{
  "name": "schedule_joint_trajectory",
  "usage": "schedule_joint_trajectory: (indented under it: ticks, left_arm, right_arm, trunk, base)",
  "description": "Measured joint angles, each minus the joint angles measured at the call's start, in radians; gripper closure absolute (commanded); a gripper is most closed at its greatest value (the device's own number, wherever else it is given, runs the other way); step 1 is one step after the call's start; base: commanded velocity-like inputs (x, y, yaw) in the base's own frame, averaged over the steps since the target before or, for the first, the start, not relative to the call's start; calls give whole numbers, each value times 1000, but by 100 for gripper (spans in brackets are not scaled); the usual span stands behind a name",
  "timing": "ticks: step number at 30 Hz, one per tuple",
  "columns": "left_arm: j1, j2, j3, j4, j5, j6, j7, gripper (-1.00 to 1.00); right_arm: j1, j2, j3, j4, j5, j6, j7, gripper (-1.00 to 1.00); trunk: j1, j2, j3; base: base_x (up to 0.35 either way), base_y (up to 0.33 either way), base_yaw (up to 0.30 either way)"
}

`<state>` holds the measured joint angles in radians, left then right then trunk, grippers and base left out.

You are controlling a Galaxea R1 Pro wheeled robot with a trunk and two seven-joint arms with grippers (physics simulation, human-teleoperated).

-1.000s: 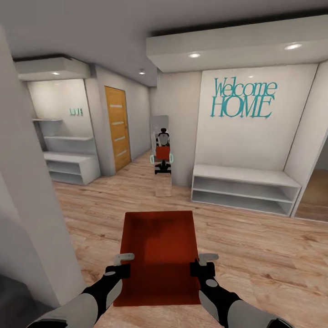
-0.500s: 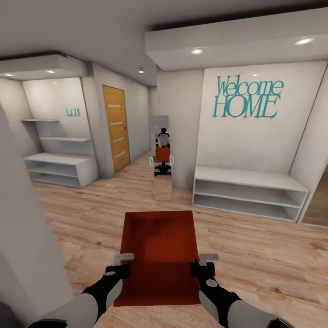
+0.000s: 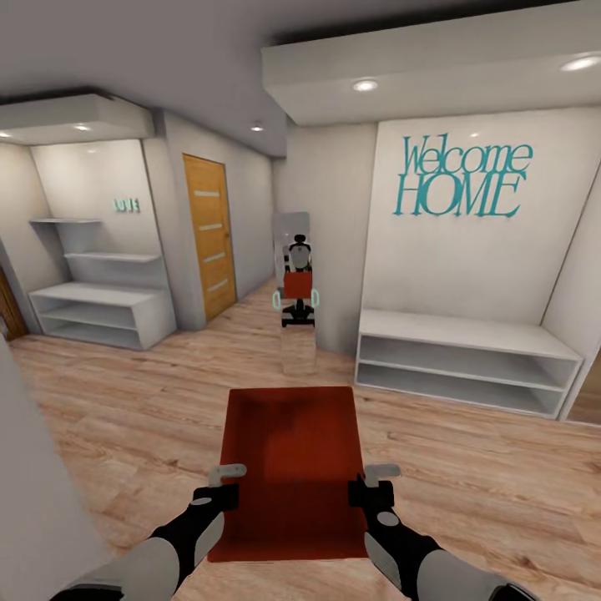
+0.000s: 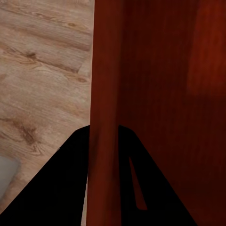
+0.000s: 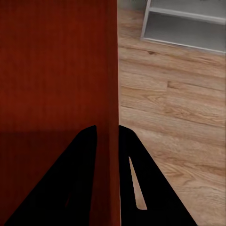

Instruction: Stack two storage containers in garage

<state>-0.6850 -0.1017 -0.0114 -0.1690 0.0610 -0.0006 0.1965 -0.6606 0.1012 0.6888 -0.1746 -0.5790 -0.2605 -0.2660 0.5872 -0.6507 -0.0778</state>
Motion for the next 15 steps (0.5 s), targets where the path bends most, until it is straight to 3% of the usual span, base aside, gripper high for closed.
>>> schedule_joint_trajectory:
  ticks: [15]
  left_arm:
    - [0, 0, 0, 0, 0, 0, 0, 100]
  right_arm:
    - [0, 0, 0, 0, 0, 0, 0, 100]
  trunk:
    - [0, 0, 0]
  base:
    - [322, 0, 0]
